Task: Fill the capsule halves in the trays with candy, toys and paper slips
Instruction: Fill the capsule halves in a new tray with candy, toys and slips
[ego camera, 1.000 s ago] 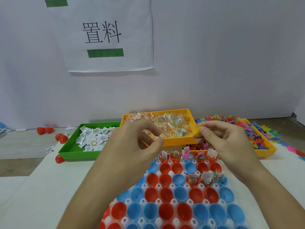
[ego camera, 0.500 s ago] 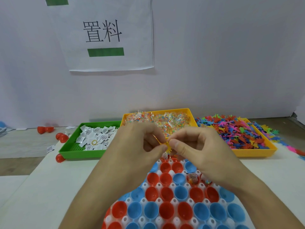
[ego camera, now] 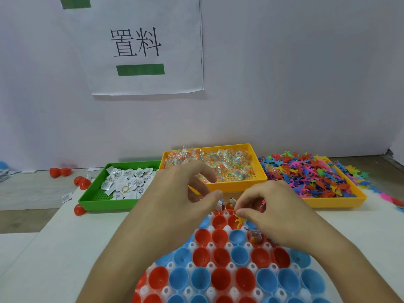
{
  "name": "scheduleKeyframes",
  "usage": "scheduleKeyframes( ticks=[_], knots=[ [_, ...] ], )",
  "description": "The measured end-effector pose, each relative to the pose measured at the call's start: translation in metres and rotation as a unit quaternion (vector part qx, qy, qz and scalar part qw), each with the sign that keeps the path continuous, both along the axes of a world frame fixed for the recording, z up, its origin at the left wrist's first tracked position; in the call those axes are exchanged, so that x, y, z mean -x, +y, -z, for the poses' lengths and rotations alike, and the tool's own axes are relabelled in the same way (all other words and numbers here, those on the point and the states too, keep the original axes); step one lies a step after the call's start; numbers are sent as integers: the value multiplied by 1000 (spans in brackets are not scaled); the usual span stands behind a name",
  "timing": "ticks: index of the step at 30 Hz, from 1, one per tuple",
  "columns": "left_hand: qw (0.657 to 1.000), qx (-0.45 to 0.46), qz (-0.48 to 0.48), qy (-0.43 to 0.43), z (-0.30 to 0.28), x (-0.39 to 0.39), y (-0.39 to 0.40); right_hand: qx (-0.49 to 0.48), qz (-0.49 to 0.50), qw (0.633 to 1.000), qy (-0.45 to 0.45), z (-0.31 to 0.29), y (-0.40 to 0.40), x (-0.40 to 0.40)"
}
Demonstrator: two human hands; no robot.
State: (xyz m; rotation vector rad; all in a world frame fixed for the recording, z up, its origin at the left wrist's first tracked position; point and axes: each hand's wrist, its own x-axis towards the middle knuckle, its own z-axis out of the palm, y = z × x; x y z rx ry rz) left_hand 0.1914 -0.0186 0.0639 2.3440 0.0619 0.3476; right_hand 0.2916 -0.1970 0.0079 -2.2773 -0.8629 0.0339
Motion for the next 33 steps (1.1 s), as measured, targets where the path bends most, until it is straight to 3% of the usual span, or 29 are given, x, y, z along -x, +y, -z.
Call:
scheduleKeyframes(
  ticks=[19,28,33],
  knots=[
    [998,-36,-41,6,1,-1,6,110,7,994,-11,23,15,5],
    [992,-98,-76,32,-5,2,15,95,17,995,-24,13,5,1],
    [985,-158,-67,25,-9,-35,4,61,34,998,-9,2,-10,-8]
  ],
)
